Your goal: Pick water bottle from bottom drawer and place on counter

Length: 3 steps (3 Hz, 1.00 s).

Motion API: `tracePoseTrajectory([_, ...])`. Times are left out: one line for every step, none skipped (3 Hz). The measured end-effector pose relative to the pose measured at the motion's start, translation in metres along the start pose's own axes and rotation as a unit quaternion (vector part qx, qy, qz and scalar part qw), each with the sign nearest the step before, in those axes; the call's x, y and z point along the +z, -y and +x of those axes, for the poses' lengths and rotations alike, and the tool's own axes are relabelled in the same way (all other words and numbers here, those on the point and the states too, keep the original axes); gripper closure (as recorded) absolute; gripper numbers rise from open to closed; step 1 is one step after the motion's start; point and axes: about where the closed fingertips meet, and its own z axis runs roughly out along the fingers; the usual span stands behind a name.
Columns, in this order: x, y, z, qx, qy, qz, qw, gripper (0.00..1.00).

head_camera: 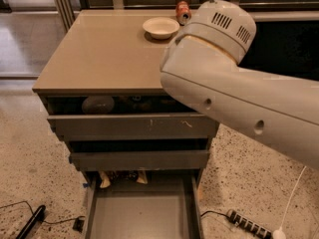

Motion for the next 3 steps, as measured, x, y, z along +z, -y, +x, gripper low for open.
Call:
tracePoseTrajectory([0.027,-0.003,-0.028,-0.006,0.015,-0.014,0.9998,1.00])
tracePoseTrajectory([0.042,-0.004,-0.046,-0.011,0.024,-0.020,0.9995,1.00])
tracePoseTrajectory([0.057,-0.017,-0.075,-0.019,0.048,-0.038,0.9979,1.00])
